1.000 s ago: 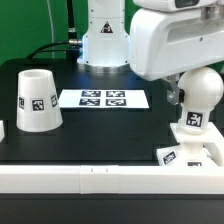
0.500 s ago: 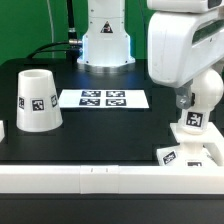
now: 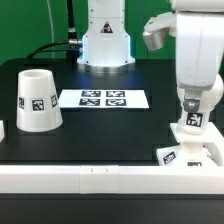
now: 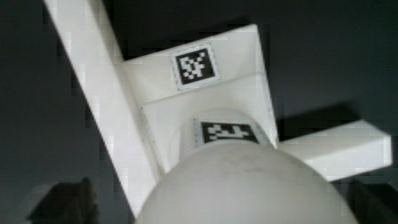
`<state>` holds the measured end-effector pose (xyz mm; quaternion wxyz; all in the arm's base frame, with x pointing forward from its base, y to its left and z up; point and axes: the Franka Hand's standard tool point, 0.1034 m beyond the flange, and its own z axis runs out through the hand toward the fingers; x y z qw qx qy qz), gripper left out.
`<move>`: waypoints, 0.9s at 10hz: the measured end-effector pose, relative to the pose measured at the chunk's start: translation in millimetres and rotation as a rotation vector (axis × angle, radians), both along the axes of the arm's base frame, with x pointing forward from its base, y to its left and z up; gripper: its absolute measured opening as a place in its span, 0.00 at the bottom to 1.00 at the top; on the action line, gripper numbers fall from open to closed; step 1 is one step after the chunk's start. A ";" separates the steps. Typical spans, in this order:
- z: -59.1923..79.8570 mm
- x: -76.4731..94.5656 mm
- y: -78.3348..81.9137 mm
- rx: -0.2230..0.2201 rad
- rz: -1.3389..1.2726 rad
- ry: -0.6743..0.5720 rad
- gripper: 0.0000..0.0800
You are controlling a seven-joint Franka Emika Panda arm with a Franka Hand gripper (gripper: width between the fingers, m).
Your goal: Assemble lamp
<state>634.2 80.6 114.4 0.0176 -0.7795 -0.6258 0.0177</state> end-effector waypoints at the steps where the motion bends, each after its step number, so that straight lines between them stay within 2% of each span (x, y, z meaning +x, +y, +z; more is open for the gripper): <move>1: -0.1 0.1 -1.5 -0.008 0.089 -0.001 0.87; 9: -2.8 -2.2 8.9 -0.051 0.624 0.014 0.87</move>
Offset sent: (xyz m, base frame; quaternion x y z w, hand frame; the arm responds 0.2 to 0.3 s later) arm -0.0021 0.0182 -0.0002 -0.0078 0.0069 -0.2197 0.9755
